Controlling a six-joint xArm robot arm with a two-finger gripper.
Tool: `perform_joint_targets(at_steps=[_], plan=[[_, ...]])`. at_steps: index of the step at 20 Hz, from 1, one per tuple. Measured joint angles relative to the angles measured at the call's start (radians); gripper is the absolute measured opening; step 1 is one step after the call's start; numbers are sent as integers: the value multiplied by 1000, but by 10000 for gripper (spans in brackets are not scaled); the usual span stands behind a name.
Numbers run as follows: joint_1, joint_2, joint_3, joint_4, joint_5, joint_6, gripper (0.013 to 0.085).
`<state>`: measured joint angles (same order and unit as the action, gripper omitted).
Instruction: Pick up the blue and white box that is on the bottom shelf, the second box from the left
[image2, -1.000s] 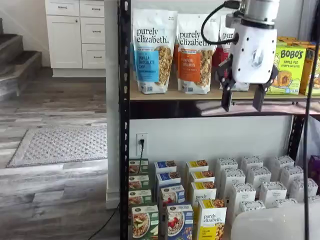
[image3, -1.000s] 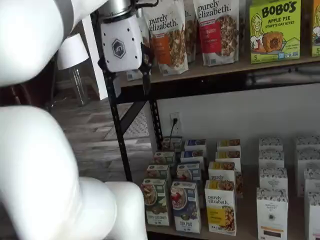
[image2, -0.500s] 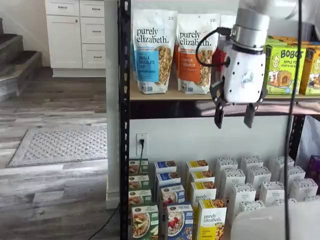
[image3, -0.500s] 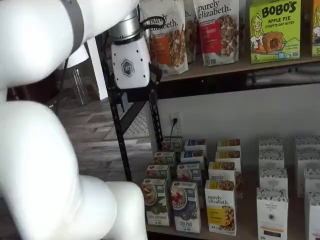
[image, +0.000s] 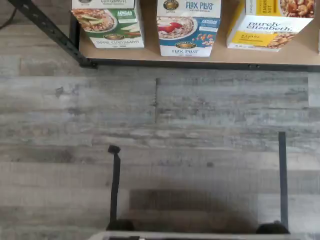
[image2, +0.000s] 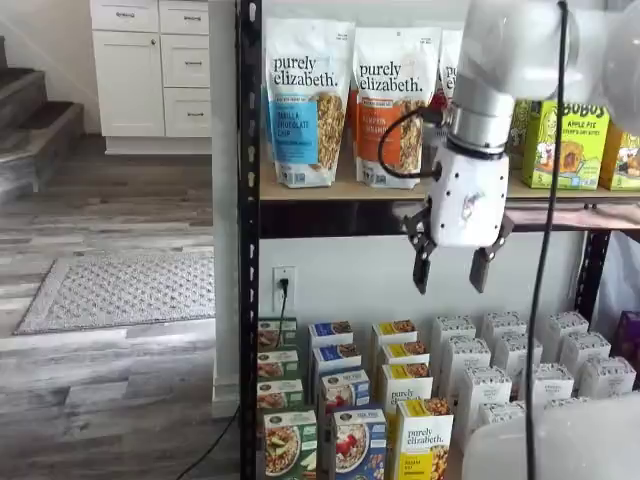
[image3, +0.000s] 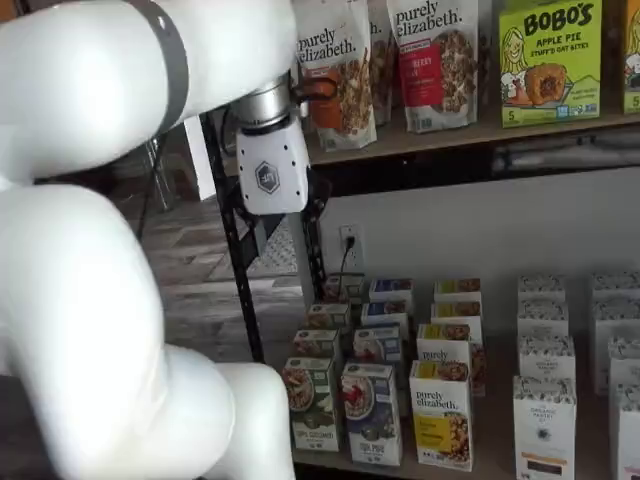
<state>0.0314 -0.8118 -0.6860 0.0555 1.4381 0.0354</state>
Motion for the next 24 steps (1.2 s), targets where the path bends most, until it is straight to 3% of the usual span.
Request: perform_joint_targets(at_steps=[12,24], plan=[[38,107,167,6,-253,24,850],[100,236,268,-51,-537,105,850]])
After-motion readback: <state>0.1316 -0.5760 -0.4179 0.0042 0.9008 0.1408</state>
